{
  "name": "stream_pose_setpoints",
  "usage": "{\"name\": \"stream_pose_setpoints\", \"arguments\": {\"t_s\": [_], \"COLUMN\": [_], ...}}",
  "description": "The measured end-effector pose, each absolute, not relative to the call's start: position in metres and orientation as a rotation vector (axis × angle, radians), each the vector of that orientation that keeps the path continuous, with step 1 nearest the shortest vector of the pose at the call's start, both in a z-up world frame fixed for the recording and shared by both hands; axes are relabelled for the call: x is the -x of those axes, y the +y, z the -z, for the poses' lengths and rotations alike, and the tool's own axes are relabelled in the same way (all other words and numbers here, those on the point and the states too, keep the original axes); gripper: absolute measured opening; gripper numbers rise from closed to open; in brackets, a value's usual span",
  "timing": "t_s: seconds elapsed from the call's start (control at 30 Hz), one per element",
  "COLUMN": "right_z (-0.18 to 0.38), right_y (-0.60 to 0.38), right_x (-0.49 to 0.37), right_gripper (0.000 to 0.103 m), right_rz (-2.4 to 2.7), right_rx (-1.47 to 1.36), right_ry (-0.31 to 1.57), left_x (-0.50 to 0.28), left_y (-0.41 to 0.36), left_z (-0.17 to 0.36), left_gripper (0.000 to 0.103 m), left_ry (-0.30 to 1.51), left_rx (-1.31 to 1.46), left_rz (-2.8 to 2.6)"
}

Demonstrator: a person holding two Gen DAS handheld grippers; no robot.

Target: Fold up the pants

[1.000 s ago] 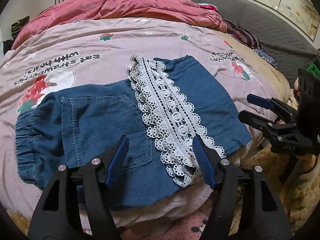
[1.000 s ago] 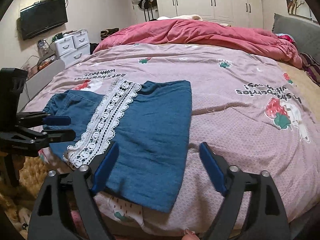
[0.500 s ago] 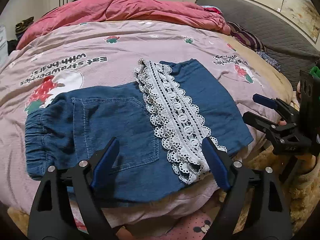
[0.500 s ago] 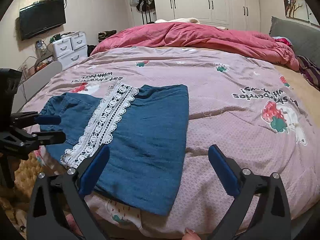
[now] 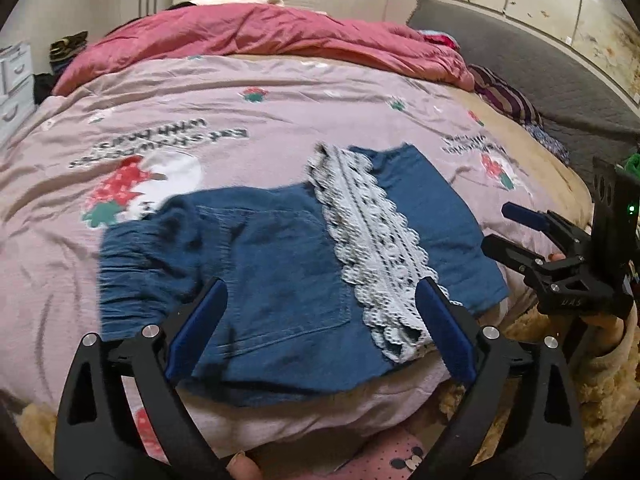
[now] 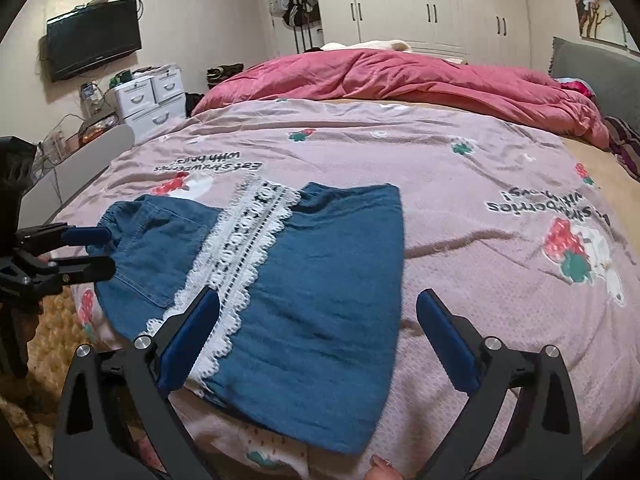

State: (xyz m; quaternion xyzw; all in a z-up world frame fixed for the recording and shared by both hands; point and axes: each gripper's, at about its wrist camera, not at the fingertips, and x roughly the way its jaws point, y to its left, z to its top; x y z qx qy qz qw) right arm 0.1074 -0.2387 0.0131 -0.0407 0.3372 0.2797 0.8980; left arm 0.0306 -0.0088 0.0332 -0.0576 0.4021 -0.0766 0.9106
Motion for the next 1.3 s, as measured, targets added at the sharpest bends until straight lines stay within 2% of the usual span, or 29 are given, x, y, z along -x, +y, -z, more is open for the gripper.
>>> {"name": "stream_pose_setpoints", "arguments": {"t_s": [0.3, 0.67, 0.83, 0.93, 0.97, 1.0, 1.13, 1.2, 1.3], "right_z": [-0.029, -0.049, -0.046, -0.043, -0.042, -0.040, -0.038, -0.038, -0.035], "right_y": [-0.197, -0.087, -0.046, -0.028, -0.021, -0.016, 0.003, 0.013, 0.027], "right_x": [-0.122, -0.126, -0.135, -0.139, -0.140, -0.141, -0.140, -0.139, -0.139], "right_gripper": [0.098, 0.098, 0.098, 0.098, 0.098, 0.098, 0.098, 0.098, 0.097], "right_rz": [-0.674, -0.912, -1.014, -1.044, -1.054, -1.060, -1.095, -1.119, -1.150], "right_rx": [0.105, 0.274, 0.340, 0.390, 0.408, 0.417, 0.441, 0.464, 0.498], "right_ry": [0.713, 0.729, 0.808, 0.832, 0.839, 0.844, 0.869, 0.867, 0.876], "left_x": [-0.008, 0.003, 0.009, 0.009, 0.008, 0.008, 0.004, 0.001, 0.000], "left_y": [0.043, 0.101, 0.110, 0.118, 0.120, 0.119, 0.108, 0.107, 0.106], "left_z": [-0.044, -0.012, 0.004, 0.014, 0.018, 0.022, 0.028, 0.031, 0.033], "left_gripper": [0.092, 0.092, 0.092, 0.081, 0.072, 0.070, 0.063, 0.051, 0.048], "left_ry": [0.781, 0.849, 0.863, 0.860, 0.864, 0.869, 0.878, 0.882, 0.886], "left_rx": [0.171, 0.304, 0.365, 0.544, 0.612, 0.647, 0.613, 0.595, 0.567], "left_rz": [0.049, -0.043, -0.027, 0.061, 0.107, 0.129, 0.115, 0.108, 0.102]}}
